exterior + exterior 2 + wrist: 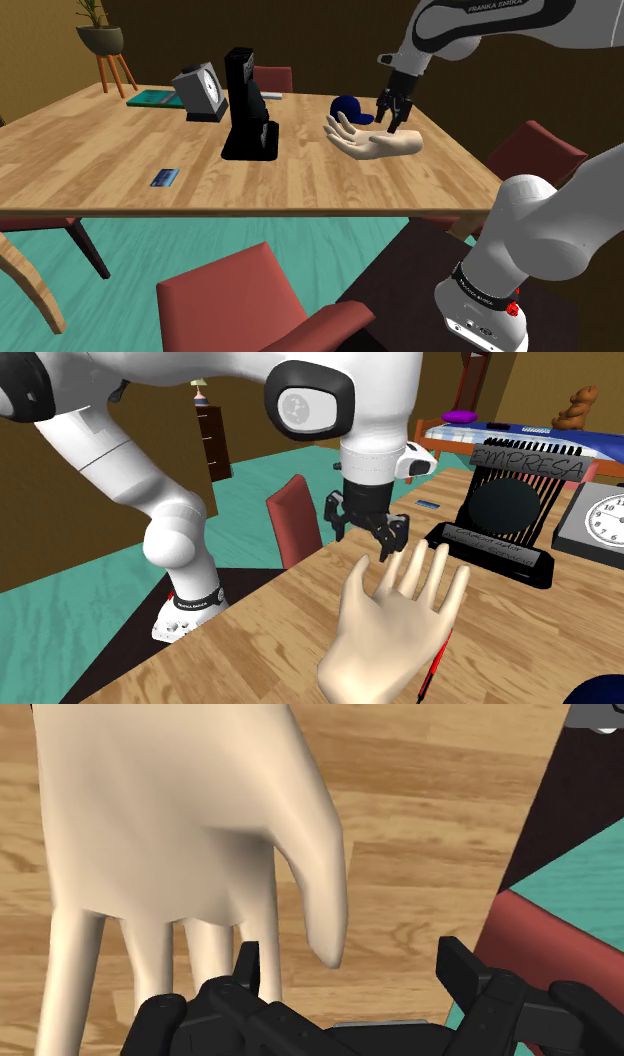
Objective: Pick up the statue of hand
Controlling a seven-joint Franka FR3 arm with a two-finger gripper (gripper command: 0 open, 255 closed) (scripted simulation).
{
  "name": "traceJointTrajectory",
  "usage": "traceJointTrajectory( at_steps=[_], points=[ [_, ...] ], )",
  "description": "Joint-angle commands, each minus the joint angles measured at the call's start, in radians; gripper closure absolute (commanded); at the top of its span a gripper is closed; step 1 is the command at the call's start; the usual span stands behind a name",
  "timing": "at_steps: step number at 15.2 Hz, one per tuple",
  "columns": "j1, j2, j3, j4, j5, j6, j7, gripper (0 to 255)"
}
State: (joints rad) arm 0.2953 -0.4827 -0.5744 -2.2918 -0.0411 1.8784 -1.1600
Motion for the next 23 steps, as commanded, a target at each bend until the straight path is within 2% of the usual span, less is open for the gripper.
traceJointTrajectory(
  at_steps=[1, 8, 9, 18, 23],
  points=[
    [0.015, 0.024, -0.024, -0.011, 0.012, 0.034, -0.047, 0],
    [0.017, 0.043, -0.042, -0.071, 0.015, 0.110, -0.065, 0],
    [0.018, 0.046, -0.043, -0.068, 0.016, 0.110, -0.066, 255],
    [0.016, 0.043, -0.041, -0.071, 0.015, 0.110, -0.065, 255],
    [0.015, 0.026, -0.025, -0.017, 0.012, 0.042, -0.049, 255]
  ],
)
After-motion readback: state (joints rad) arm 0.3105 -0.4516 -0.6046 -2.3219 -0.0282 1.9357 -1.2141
